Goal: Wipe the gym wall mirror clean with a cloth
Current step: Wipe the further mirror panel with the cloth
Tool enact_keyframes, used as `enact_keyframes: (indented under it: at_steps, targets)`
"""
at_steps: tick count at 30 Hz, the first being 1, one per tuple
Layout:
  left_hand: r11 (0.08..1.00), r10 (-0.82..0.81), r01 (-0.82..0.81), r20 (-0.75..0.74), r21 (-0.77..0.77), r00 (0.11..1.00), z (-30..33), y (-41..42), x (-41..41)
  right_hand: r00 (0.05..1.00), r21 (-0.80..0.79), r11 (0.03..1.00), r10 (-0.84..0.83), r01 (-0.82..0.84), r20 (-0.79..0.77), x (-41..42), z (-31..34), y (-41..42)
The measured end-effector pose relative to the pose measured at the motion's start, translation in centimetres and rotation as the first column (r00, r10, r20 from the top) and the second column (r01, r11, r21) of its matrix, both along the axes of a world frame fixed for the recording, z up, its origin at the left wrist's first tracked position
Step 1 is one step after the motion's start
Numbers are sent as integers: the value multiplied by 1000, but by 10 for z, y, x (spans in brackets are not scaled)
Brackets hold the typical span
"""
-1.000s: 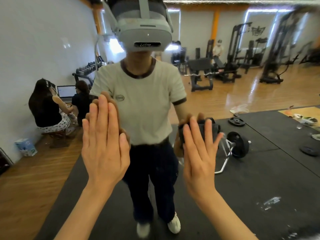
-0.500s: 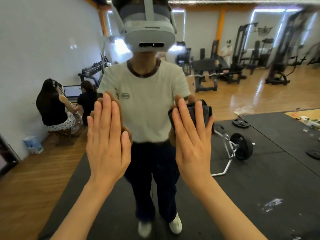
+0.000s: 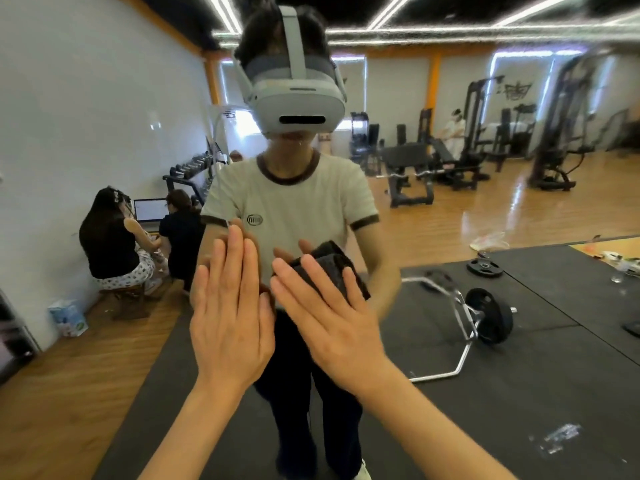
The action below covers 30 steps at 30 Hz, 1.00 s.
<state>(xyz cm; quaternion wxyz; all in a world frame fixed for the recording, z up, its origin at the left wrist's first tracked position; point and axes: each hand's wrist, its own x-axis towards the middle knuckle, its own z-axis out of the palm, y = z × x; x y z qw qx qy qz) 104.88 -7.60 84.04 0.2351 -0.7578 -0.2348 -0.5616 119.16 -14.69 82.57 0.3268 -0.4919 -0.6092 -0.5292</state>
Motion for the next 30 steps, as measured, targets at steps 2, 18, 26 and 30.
enact_keyframes:
  at_steps: [2,18,26,30]
  targets:
    - [1000,10,-10,-4,-6,1000,1,-1,0,999,27,999,-28,28,28,37,5,-16]
    - [998,-21,20,-10,-55,1000,2,-3,-1,999,116,993,15,-10,-41,32,44,-6]
    - [984,-172,170,-27,-60,985,25,-23,8,646,456,879,270,137,-714,44,64,-15]
    - [967,-235,243,97,-79,967,61,-27,37,911,291,949,225,-124,-346,-19,95,11]
